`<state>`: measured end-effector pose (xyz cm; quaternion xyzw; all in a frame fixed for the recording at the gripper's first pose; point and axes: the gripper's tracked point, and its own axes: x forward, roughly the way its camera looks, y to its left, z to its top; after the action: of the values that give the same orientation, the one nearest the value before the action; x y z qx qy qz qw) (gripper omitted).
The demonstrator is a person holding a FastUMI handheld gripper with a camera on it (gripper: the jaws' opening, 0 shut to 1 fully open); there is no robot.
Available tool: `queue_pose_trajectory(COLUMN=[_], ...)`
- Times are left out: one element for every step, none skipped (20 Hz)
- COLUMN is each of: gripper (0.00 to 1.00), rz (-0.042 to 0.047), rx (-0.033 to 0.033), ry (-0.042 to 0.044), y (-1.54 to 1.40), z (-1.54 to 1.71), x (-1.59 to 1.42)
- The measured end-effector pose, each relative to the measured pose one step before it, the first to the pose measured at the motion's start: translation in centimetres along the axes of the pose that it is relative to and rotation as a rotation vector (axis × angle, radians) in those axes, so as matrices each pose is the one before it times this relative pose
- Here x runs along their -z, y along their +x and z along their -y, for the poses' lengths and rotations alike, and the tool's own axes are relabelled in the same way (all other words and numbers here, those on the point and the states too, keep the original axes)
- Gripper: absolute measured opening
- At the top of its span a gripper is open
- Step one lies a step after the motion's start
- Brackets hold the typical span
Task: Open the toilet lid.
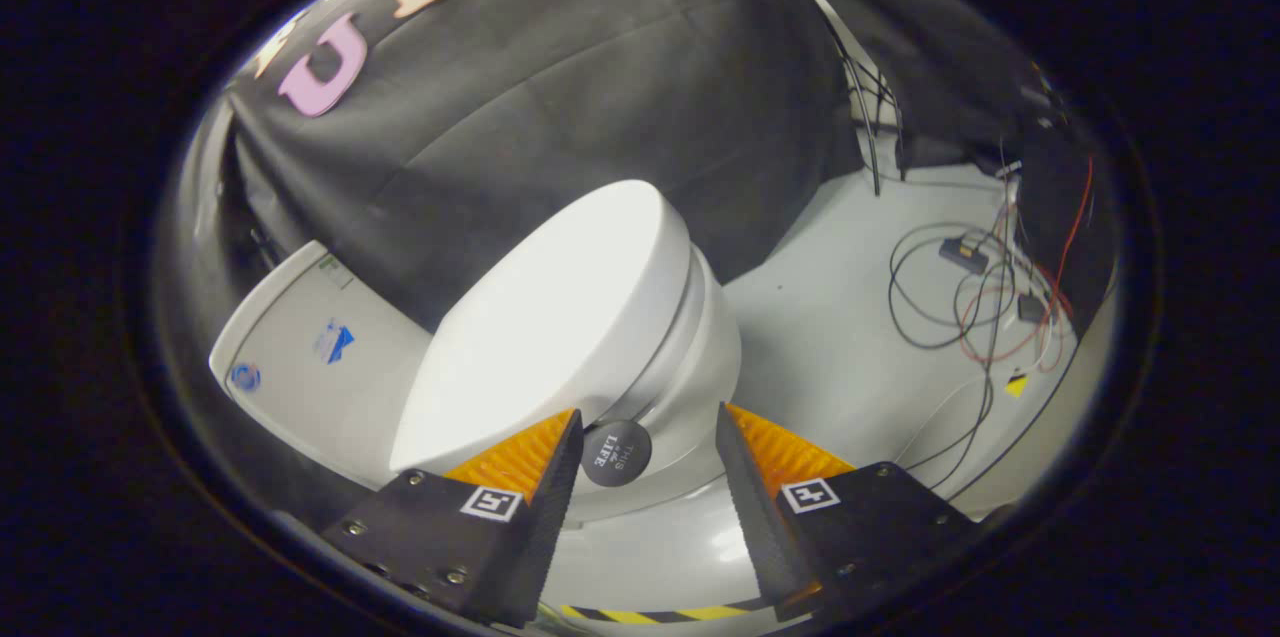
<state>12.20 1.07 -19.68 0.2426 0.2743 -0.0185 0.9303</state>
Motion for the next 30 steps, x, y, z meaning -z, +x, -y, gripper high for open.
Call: queue_pose_trajectory(gripper=[0.79, 0.70, 0.60, 0.51, 0.51, 0.51, 0.51, 0.34, 0.17, 0.12, 0.12, 0.06, 0.04, 0.04, 0.04, 0.04, 0.04, 0.04, 0.04, 0.04, 0.04, 0.04, 0.04, 0.04, 0.04, 0.04, 0.04, 0.04, 0.04, 0.04], rz=[-0.01237, -0.01190, -0.00727, -0.01176, -0.00737, -0.00848, 0.00731, 0.01520, -0.01040, -0.01810, 0.01244, -0.01100, -0.00719, -0.00765, -0.00173, -0.00719, 0.00073, 0.00397, 0.00349, 0.00876, 0.00898, 0.00967, 0.00668, 0.00525, 0.00976, 0.00691, 0.00742, 0.00800, 0.00329, 0.00661], rx=[-0.00318, -0.02152, -0.01355, -0.01603, -0.01317, -0.03119, 0.01714, -0.01651, -0.01268, -0.02343, -0.02426, -0.02340, -0.00167, -0.00719, 0.01134, 0.00587, 0.00356, 0.00100, -0.00314, -0.00249, 0.00017, 0.00424, 0.00353, -0.00039, -0.00375, -0.00841, -0.00886, -0.00574, -0.00305, -0.00140], ry=[0.05495, 0.05429, 0.03406, 0.01664, 0.02070, 0.02999, 0.02916, 0.04290, 0.03686, 0.01338, 0.04232, 0.01330, -0.01122, -0.00883, -0.01763, -0.01377, -0.00832, -0.00414, -0.00060, -0.00634, -0.00963, -0.01051, -0.01699, -0.01381, -0.00438, -0.00385, -0.00524, -0.00629, -0.01190, -0.01507], y=[0.428, 0.503, 0.184, 0.258, 0.259, 0.229, -1.192, 0.375, 0.477, -0.859, 2.427, -0.043, -1.136, -0.297, -0.486, -0.461, -0.367, -0.157, -0.143, -0.127, -0.148, -0.234, -0.189, -0.250, -0.303, -0.248, -0.295, -0.178, -0.285, -0.252], z=[0.018, -0.373, -0.252, -0.135, -0.121, -0.665, 0.687, -0.185, -0.188, 0.341, -0.078, -0.251, -0.384, -0.300, -0.018, -0.204, -0.303, -0.367, -0.473, -0.413, -0.427, -0.308, -0.461, -0.384, -0.623, -0.680, -0.673, -0.683, -0.600, -0.593], x=[0.255, 0.341, 0.379, 0.323, 0.416, 0.279, -0.221, -0.124, 0.099, 0.052, 0.111, -0.129, 0.063, 0.007, 0.095, 0.174, 0.021, -0.122, -0.032, -0.163, -0.029, -0.138, -0.102, -0.117, -0.199, -0.232, -0.170, -0.211, -0.070, -0.235])
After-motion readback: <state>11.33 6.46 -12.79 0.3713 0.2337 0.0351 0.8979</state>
